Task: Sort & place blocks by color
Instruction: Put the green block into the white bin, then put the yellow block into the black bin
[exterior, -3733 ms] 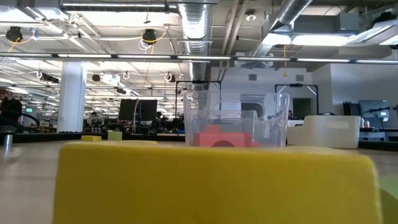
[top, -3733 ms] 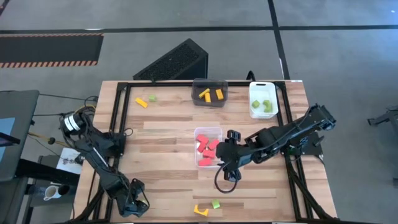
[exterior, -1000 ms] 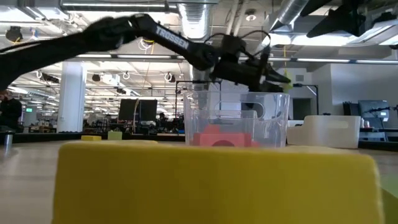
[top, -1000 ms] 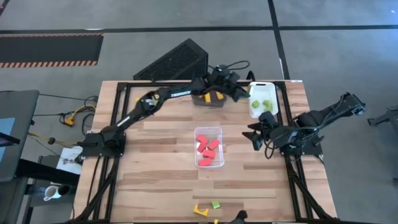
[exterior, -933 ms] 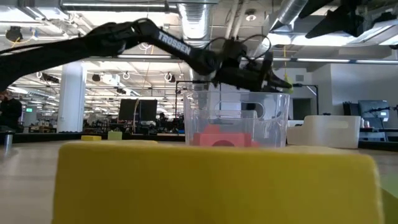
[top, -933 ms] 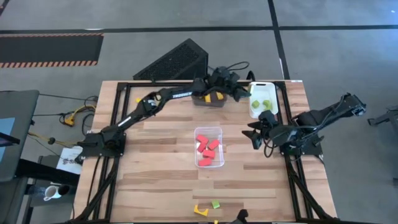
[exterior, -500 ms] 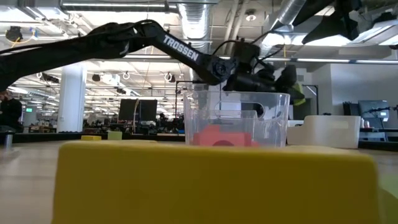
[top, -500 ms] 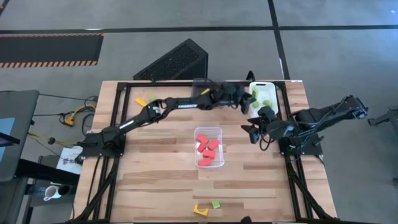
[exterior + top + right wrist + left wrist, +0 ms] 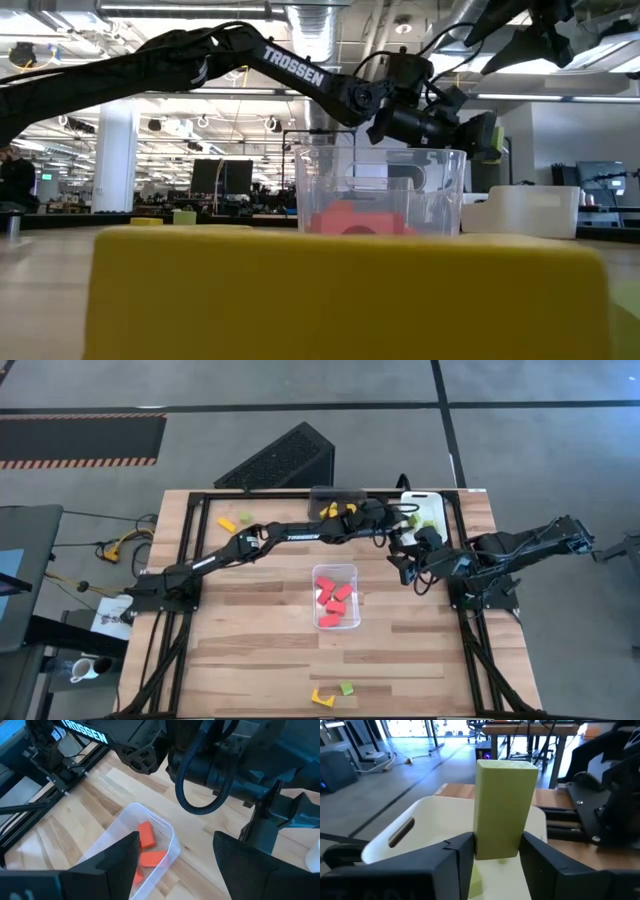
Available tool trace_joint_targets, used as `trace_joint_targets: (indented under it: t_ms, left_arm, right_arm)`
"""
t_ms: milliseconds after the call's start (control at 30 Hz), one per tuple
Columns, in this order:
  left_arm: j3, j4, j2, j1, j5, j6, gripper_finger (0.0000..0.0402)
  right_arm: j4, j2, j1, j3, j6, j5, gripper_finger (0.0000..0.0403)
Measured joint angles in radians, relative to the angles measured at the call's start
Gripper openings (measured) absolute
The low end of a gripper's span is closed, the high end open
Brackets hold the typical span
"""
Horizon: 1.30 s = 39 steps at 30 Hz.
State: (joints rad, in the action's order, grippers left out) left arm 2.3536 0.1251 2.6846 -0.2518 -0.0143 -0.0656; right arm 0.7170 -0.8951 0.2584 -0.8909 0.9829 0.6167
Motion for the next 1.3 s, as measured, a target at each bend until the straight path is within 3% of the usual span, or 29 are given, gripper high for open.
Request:
trace_joint_targets:
  t_ms: [233,533,633,733,900,1133,1300]
  left_arm:
    - [0.000,0.001,0.000,-0.001,0.000,-0.077,0.0160]
    - [0.000,-0.004,0.000,-0.003,0.002,-0.052,0.0225]
    - [0.000,-0.042,-0.003,-0.004,0.061,-0.085,0.0234]
    - [0.000,-0.118,-0.022,-0.008,0.125,-0.134,0.0235]
    - [0.000,-0.317,-0.128,-0.019,0.136,-0.184,0.0235]
    - [0.000,-0.683,-0.283,-0.038,0.137,-0.092,0.0236]
    - [0.002,-0.900,-0.414,-0.060,0.200,-0.060,0.0236]
  right_arm:
    - [0.000,0.000,-0.009,0.000,-0.024,0.000,0.0276]
    - [-0.001,0.000,-0.047,0.000,-0.036,-0.003,0.0276]
    - [-0.008,0.000,-0.053,0.000,-0.057,-0.016,0.0276]
    - [-0.010,0.007,-0.053,0.000,-0.058,-0.021,0.0276]
    - [-0.016,0.049,-0.045,0.000,-0.075,-0.047,0.0276]
    - [-0.056,0.113,0.006,-0.001,-0.178,-0.057,0.0276]
    - [-0.094,0.126,0.045,-0.002,-0.270,-0.061,0.0276]
